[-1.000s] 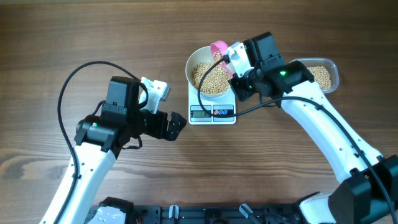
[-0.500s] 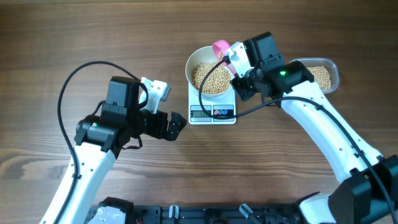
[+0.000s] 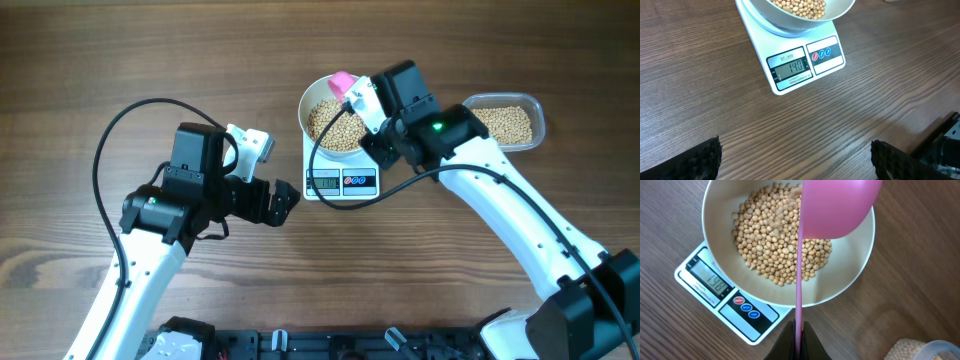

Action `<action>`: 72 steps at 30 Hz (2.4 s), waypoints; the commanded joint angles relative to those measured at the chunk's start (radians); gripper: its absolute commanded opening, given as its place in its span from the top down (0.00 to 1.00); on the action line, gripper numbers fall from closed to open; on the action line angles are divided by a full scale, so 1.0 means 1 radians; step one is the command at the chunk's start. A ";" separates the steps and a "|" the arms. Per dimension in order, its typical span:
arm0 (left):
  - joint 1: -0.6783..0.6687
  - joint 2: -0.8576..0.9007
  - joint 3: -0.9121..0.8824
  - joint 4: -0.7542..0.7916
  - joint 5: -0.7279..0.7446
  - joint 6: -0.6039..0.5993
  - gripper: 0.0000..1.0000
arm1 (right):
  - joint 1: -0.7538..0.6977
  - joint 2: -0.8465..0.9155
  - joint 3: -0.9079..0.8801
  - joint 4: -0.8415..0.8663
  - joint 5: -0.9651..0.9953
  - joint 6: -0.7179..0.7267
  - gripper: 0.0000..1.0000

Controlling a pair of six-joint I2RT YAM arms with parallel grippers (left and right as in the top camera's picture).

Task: Scoop item into bowl and weigh 150g on scale
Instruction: 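Tip the pink scoop to pour soybeans into the white bowl, then move the empty pink scoop right back over the soybean tub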

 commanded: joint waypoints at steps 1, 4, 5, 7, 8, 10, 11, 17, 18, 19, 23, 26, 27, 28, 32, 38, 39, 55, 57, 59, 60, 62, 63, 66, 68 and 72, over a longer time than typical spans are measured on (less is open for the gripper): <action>0.006 0.005 0.000 0.002 -0.002 0.023 0.00 | 0.012 -0.024 0.031 0.002 0.044 -0.030 0.96; 0.006 0.005 0.000 0.002 -0.002 0.023 0.00 | 0.012 -0.024 0.031 0.003 0.044 -0.030 0.96; 0.006 0.005 0.000 0.002 -0.002 0.023 0.00 | 0.012 -0.024 0.031 0.003 0.044 -0.031 0.96; 0.006 0.005 0.000 0.002 -0.002 0.023 0.00 | 0.012 -0.024 0.031 0.006 0.045 -0.032 0.96; 0.006 0.005 0.000 0.002 -0.002 0.023 0.00 | 0.012 -0.024 0.031 0.008 0.045 -0.032 0.96; 0.006 0.005 0.000 0.002 -0.002 0.023 0.00 | 0.012 -0.024 0.031 0.013 0.045 -0.032 0.95; 0.006 0.005 0.000 0.002 -0.002 0.023 0.00 | 0.012 -0.024 0.031 0.016 0.045 -0.033 0.95; 0.006 0.005 0.000 0.002 -0.002 0.023 0.00 | 0.012 -0.024 0.031 0.041 0.099 -0.035 0.96; 0.006 0.005 0.000 0.002 -0.002 0.023 0.00 | 0.012 -0.024 0.031 0.042 0.101 -0.039 0.96; 0.006 0.005 0.000 0.002 -0.002 0.023 0.00 | 0.012 -0.024 0.031 0.043 0.101 -0.046 0.96; 0.006 0.005 0.000 0.002 -0.002 0.023 0.00 | 0.015 -0.024 0.031 0.042 0.105 -0.065 0.96; 0.006 0.005 0.000 0.002 -0.002 0.023 0.00 | 0.015 -0.024 0.031 0.040 0.105 -0.090 0.96; 0.006 0.005 0.000 0.002 -0.002 0.023 0.00 | 0.015 -0.024 0.031 0.039 0.104 -0.089 0.96; 0.006 0.005 0.000 0.002 -0.002 0.023 0.00 | 0.016 -0.024 0.031 0.034 0.105 -0.090 0.96; 0.006 0.005 0.000 0.002 -0.002 0.023 0.00 | 0.037 -0.024 0.031 0.031 0.196 -0.097 0.96; 0.006 0.005 0.000 0.002 -0.002 0.023 0.00 | 0.045 -0.024 0.031 0.031 0.171 -0.009 0.96; 0.006 0.005 0.000 0.002 -0.002 0.023 0.00 | 0.045 -0.024 0.031 0.030 0.136 0.007 0.96; 0.006 0.005 0.000 0.002 -0.002 0.023 0.00 | -0.122 -0.025 0.031 -0.060 -0.280 0.094 0.96; 0.006 0.005 0.000 0.002 -0.002 0.023 0.00 | -0.114 -0.026 0.031 -0.070 -0.220 0.020 0.96; 0.006 0.005 0.000 0.002 -0.002 0.023 0.00 | -0.087 -0.026 0.031 -0.063 -0.074 0.019 0.96; 0.006 0.005 0.000 0.002 -0.002 0.023 0.00 | -0.070 -0.026 0.031 -0.059 -0.013 0.016 0.96; 0.006 0.005 0.000 0.002 -0.002 0.023 0.00 | -0.030 -0.026 0.031 -0.052 0.094 -0.026 0.96; 0.006 0.005 0.000 0.002 -0.002 0.023 0.00 | -0.006 -0.026 0.031 -0.047 0.168 -0.032 0.96; 0.006 0.005 0.000 0.002 -0.002 0.023 0.00 | 0.011 -0.026 0.031 -0.042 0.237 -0.022 0.96; 0.006 0.005 0.000 0.002 -0.002 0.023 0.00 | 0.005 -0.026 0.031 -0.040 0.214 0.026 0.96; 0.006 0.005 0.000 0.002 -0.002 0.023 0.00 | -0.059 -0.042 0.031 -0.038 -0.107 0.095 0.96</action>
